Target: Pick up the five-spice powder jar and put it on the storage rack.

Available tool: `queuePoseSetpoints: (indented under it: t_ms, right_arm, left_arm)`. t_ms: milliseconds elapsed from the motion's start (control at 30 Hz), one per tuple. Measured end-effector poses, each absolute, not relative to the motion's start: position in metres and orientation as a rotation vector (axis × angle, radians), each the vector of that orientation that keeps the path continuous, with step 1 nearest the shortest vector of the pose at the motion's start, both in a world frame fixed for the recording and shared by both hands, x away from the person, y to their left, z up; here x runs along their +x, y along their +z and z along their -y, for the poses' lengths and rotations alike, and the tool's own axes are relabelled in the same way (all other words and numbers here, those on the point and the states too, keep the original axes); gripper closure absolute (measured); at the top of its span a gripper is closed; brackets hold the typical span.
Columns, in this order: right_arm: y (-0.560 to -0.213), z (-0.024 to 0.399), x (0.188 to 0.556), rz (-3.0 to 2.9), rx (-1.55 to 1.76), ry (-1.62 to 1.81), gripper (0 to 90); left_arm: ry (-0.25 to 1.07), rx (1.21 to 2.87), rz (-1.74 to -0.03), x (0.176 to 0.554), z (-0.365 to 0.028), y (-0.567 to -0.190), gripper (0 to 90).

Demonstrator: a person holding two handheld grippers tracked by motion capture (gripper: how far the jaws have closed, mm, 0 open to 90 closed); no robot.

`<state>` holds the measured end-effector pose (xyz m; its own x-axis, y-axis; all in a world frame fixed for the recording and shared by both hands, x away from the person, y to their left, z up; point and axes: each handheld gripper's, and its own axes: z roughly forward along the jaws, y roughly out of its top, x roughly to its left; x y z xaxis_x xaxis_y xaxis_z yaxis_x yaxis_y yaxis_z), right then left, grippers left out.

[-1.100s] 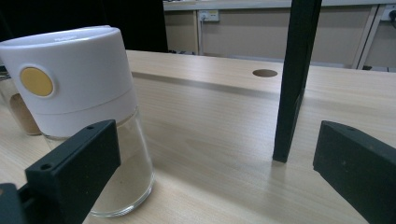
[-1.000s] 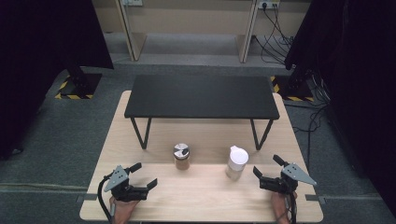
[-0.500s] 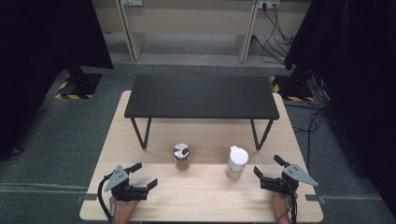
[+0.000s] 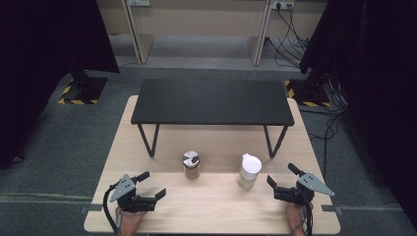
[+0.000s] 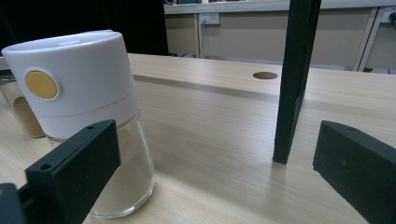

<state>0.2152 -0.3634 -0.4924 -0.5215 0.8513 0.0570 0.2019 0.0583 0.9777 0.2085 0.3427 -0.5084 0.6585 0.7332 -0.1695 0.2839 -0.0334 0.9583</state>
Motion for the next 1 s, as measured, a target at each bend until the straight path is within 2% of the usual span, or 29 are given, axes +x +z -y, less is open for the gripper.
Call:
queuePoseSetpoints:
  t_ms: [1000]
  right_arm:
    - [-0.4934, 0.3650, 0.2144, -1.770, 1.060, 1.508, 0.7]
  left_arm:
    - [0.447, 1.610, -0.851, 0.2077, -0.3425, -0.5090, 3.0]
